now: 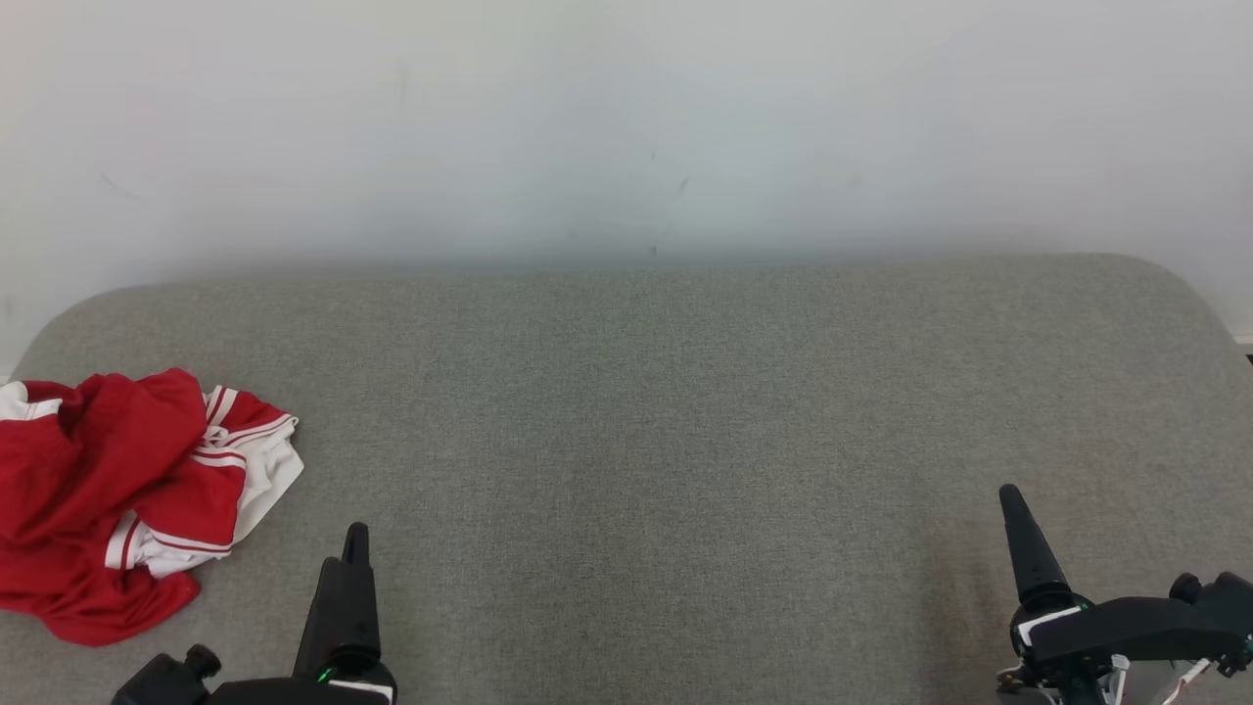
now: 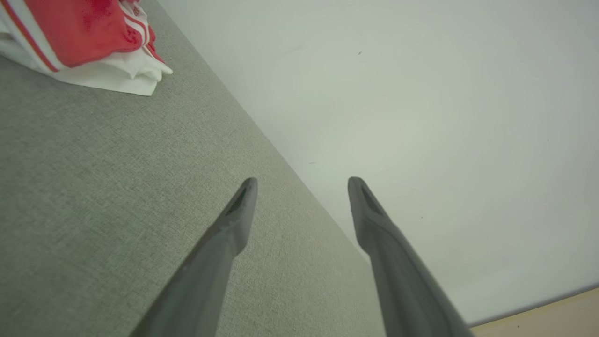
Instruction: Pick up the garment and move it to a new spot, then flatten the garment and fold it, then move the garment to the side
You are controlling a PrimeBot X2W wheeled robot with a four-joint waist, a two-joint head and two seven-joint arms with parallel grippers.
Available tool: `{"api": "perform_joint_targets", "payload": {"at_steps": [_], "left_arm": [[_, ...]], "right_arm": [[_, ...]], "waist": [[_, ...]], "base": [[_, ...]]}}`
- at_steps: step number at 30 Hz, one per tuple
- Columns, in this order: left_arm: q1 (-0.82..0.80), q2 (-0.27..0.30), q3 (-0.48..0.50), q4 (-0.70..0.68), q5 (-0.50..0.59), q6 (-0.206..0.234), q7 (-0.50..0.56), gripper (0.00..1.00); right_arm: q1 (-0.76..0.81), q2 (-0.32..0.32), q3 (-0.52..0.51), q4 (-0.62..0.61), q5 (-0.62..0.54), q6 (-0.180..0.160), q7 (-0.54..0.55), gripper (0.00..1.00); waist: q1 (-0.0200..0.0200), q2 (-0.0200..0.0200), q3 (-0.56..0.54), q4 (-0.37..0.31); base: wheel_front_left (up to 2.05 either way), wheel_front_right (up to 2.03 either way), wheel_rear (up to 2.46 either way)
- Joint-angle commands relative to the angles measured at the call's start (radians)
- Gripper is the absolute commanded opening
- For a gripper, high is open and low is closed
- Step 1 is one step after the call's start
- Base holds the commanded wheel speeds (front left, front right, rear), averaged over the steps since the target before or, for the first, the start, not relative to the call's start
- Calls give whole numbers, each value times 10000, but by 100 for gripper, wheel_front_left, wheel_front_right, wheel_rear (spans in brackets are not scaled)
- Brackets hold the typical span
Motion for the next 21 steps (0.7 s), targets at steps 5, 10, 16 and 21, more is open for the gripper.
{"api": "perform_joint_targets", "payload": {"at_steps": [5,10,16,21], "left_arm": [[28,-7,-202,-558,1326,151,-161,100],[147,-8,-296,-887,2261,479,-254,100],[286,-8,-443,-1076,3246,687,-354,100],[344,14,-560,-1168,3980,794,-432,100]], "right_arm": [[36,-123,504,-648,-1289,-5,-370,100],[187,-135,739,-856,-2184,-5,-637,100],[357,-155,1090,-1053,-2909,-6,-935,100],[483,-130,1233,-1130,-3526,-7,-1176,100]], "waist": [[0,-1,-30,-9],[0,-1,-69,-18],[0,-1,-126,-18],[0,-1,-169,-12]], "base": [[0,0,0],[0,0,0],[0,0,0],[0,0,0]]}}
